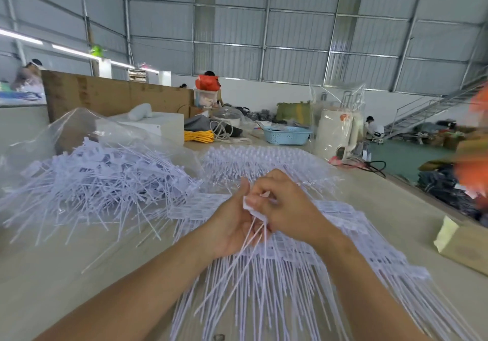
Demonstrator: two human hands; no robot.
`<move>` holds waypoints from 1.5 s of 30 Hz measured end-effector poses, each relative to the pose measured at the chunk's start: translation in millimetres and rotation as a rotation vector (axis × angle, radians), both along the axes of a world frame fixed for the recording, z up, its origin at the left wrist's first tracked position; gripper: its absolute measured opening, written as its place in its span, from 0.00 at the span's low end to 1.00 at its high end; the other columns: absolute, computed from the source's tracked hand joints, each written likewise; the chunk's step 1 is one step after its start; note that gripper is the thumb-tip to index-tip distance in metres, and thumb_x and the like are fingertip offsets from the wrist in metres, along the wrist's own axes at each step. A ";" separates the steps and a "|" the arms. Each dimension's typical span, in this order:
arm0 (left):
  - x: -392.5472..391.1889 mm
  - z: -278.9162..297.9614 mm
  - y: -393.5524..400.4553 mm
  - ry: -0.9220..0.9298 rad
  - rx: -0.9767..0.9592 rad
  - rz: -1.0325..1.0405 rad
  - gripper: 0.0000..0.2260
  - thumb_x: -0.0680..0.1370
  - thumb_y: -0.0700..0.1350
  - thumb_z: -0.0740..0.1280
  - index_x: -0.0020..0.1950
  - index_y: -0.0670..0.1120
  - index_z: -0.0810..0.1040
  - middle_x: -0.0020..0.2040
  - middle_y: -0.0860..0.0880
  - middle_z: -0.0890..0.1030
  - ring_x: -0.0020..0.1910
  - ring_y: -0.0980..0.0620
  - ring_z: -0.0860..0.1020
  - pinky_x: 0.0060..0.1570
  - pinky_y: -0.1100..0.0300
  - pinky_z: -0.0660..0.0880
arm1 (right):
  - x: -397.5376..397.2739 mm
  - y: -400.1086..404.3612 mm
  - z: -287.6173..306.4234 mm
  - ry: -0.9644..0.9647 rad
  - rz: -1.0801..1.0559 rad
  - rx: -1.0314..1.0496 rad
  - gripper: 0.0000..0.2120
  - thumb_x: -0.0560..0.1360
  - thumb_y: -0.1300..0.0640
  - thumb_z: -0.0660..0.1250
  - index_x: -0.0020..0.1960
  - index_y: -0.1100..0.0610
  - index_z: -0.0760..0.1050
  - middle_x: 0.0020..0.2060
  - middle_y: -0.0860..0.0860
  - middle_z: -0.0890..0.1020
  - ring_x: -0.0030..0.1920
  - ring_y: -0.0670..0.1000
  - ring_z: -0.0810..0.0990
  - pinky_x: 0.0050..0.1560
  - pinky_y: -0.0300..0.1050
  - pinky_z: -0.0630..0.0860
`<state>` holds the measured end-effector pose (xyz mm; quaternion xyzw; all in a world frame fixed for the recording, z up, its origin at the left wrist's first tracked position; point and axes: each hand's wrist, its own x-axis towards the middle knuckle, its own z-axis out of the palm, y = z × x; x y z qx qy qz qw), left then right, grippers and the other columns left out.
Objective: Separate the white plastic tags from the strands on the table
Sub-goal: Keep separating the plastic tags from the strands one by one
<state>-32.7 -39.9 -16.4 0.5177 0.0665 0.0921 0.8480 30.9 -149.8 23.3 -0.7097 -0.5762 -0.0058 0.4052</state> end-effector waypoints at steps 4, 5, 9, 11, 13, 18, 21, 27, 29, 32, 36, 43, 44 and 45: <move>-3.1 2.5 -4.3 -0.137 0.026 -0.079 0.32 0.72 0.70 0.49 0.56 0.47 0.78 0.34 0.45 0.79 0.25 0.51 0.75 0.25 0.62 0.73 | 6.2 12.8 -15.7 -0.055 -0.179 0.177 0.02 0.74 0.57 0.68 0.43 0.53 0.77 0.46 0.49 0.67 0.50 0.49 0.70 0.50 0.38 0.65; -2.1 1.4 -4.6 -0.158 0.069 -0.049 0.31 0.72 0.68 0.52 0.57 0.46 0.77 0.35 0.45 0.79 0.26 0.51 0.75 0.25 0.62 0.73 | 8.0 13.8 -16.1 -0.105 -0.205 0.184 0.01 0.75 0.57 0.68 0.45 0.54 0.78 0.47 0.50 0.68 0.51 0.49 0.69 0.51 0.39 0.65; 2.8 -1.1 -5.0 -0.180 0.160 0.119 0.17 0.73 0.56 0.63 0.46 0.42 0.76 0.32 0.47 0.76 0.24 0.56 0.71 0.23 0.66 0.69 | 24.6 6.3 -18.2 -0.019 -0.108 0.078 0.08 0.80 0.61 0.58 0.50 0.59 0.76 0.42 0.49 0.76 0.45 0.48 0.75 0.50 0.45 0.72; 3.0 -1.0 -2.9 -0.185 0.155 0.141 0.14 0.75 0.54 0.62 0.42 0.43 0.77 0.31 0.47 0.75 0.23 0.56 0.69 0.22 0.67 0.66 | 32.6 -0.1 -17.4 0.029 -0.070 -0.012 0.13 0.81 0.55 0.57 0.46 0.61 0.76 0.38 0.49 0.79 0.41 0.50 0.78 0.47 0.50 0.74; 2.2 -0.5 -0.1 -0.171 0.202 0.165 0.15 0.74 0.55 0.63 0.40 0.43 0.77 0.30 0.47 0.74 0.23 0.56 0.68 0.22 0.68 0.65 | 35.3 -2.4 -17.8 0.037 -0.053 -0.041 0.14 0.79 0.52 0.60 0.40 0.56 0.77 0.35 0.47 0.80 0.37 0.47 0.79 0.43 0.46 0.75; -0.2 0.4 0.3 -0.116 0.265 0.260 0.14 0.72 0.55 0.66 0.39 0.44 0.73 0.27 0.49 0.71 0.20 0.57 0.64 0.20 0.69 0.61 | 35.1 -2.7 -16.3 -0.046 -0.090 -0.050 0.13 0.77 0.53 0.65 0.33 0.44 0.75 0.30 0.49 0.78 0.34 0.52 0.78 0.42 0.48 0.74; 0.9 0.7 -3.0 -0.073 0.344 0.309 0.14 0.77 0.55 0.64 0.37 0.46 0.72 0.25 0.50 0.70 0.19 0.57 0.61 0.20 0.70 0.58 | 35.1 -4.8 -15.2 -0.066 -0.070 -0.081 0.14 0.77 0.58 0.64 0.33 0.51 0.73 0.30 0.49 0.75 0.33 0.47 0.74 0.41 0.43 0.71; -3.9 3.5 -2.2 -0.013 0.557 0.345 0.20 0.77 0.59 0.61 0.33 0.46 0.72 0.25 0.47 0.71 0.18 0.55 0.62 0.20 0.70 0.57 | 24.0 -6.1 -16.1 0.164 0.078 -0.119 0.14 0.79 0.59 0.62 0.35 0.53 0.75 0.23 0.41 0.75 0.25 0.38 0.70 0.30 0.27 0.65; -4.7 5.6 -2.5 0.031 0.537 0.285 0.21 0.78 0.60 0.60 0.38 0.43 0.74 0.25 0.48 0.72 0.17 0.56 0.62 0.19 0.70 0.56 | 20.3 -7.2 -12.3 0.166 0.110 -0.098 0.14 0.79 0.60 0.62 0.34 0.54 0.74 0.23 0.39 0.75 0.25 0.37 0.71 0.30 0.26 0.65; -9.6 10.5 0.2 0.051 0.464 0.096 0.21 0.75 0.62 0.59 0.36 0.45 0.72 0.26 0.48 0.71 0.16 0.57 0.59 0.20 0.72 0.56 | 22.6 -17.9 -4.9 0.235 0.180 -0.154 0.17 0.78 0.64 0.62 0.31 0.55 0.71 0.22 0.41 0.74 0.23 0.38 0.69 0.28 0.26 0.63; -18.3 20.8 5.5 -0.042 0.296 -0.141 0.18 0.72 0.61 0.59 0.29 0.50 0.71 0.26 0.50 0.71 0.15 0.60 0.58 0.18 0.74 0.56 | 29.3 -32.7 4.7 0.340 0.154 -0.160 0.16 0.78 0.63 0.62 0.31 0.56 0.71 0.25 0.45 0.71 0.24 0.42 0.64 0.27 0.33 0.62; -10.2 9.9 8.6 -0.060 0.200 0.130 0.17 0.70 0.57 0.63 0.48 0.46 0.77 0.33 0.49 0.80 0.19 0.57 0.67 0.18 0.69 0.64 | 32.3 -37.8 16.7 0.432 0.102 0.314 0.18 0.79 0.57 0.61 0.30 0.53 0.74 0.28 0.46 0.74 0.27 0.45 0.65 0.29 0.34 0.62; -9.0 8.2 6.6 -0.043 0.211 0.138 0.18 0.69 0.59 0.63 0.47 0.46 0.78 0.32 0.49 0.80 0.19 0.56 0.68 0.19 0.68 0.65 | 29.3 -32.9 14.6 0.411 0.098 0.310 0.16 0.78 0.57 0.62 0.32 0.53 0.74 0.30 0.47 0.75 0.26 0.45 0.66 0.29 0.35 0.63; -8.2 7.9 3.5 -0.030 0.222 0.135 0.21 0.68 0.61 0.62 0.46 0.46 0.79 0.32 0.49 0.80 0.20 0.55 0.70 0.20 0.68 0.66 | 25.2 -26.0 11.5 0.375 0.064 0.289 0.14 0.78 0.57 0.63 0.33 0.52 0.75 0.33 0.47 0.76 0.28 0.45 0.69 0.31 0.36 0.65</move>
